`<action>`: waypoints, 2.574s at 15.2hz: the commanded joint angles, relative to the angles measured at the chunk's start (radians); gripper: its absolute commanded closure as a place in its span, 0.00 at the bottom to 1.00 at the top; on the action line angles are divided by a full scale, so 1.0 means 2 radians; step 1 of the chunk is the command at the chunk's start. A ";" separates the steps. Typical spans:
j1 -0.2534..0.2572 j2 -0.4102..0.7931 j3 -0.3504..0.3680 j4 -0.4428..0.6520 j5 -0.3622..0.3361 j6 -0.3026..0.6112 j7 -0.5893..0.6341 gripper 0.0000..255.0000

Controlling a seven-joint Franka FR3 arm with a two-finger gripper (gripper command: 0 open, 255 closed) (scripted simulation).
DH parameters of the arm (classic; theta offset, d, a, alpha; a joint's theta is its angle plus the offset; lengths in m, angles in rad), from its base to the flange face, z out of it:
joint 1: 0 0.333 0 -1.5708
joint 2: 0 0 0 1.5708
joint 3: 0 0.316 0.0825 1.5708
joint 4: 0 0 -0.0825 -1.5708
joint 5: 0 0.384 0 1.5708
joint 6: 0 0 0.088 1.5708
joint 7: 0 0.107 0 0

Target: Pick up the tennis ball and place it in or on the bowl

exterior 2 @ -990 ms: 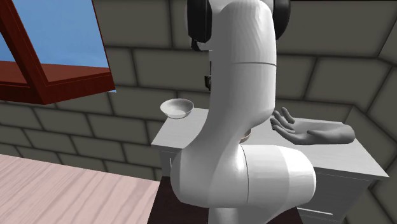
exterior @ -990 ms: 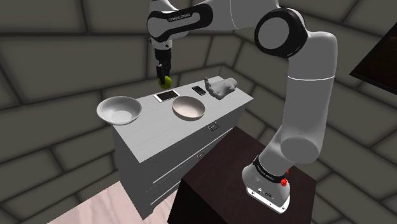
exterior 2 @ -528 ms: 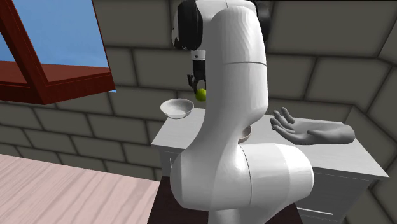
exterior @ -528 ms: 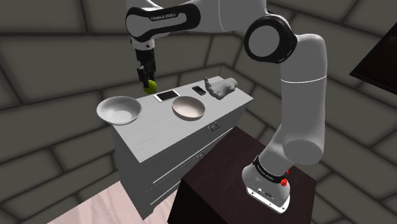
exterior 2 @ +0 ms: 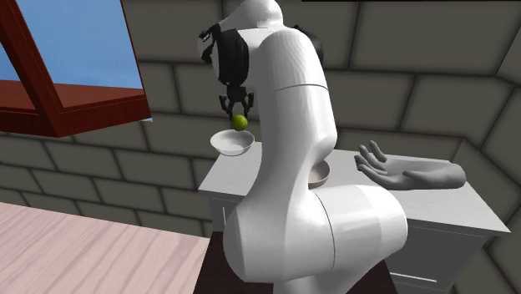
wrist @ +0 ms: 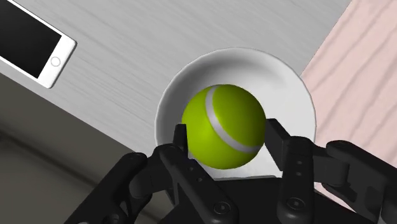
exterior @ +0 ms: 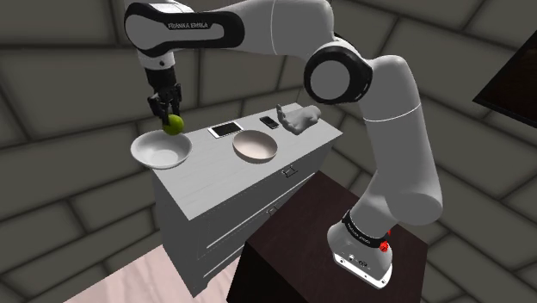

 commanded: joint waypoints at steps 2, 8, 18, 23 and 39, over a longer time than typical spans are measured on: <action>0.020 0.051 0.004 0.087 -0.001 -0.036 0.020 1.00; 0.019 0.054 0.003 0.052 -0.001 0.002 0.020 1.00; 0.095 -0.070 -0.049 -0.261 -0.082 0.278 0.215 0.00; 0.092 -0.053 -0.050 -0.264 -0.083 0.299 0.216 0.00; 0.092 -0.053 -0.050 -0.264 -0.083 0.299 0.216 1.00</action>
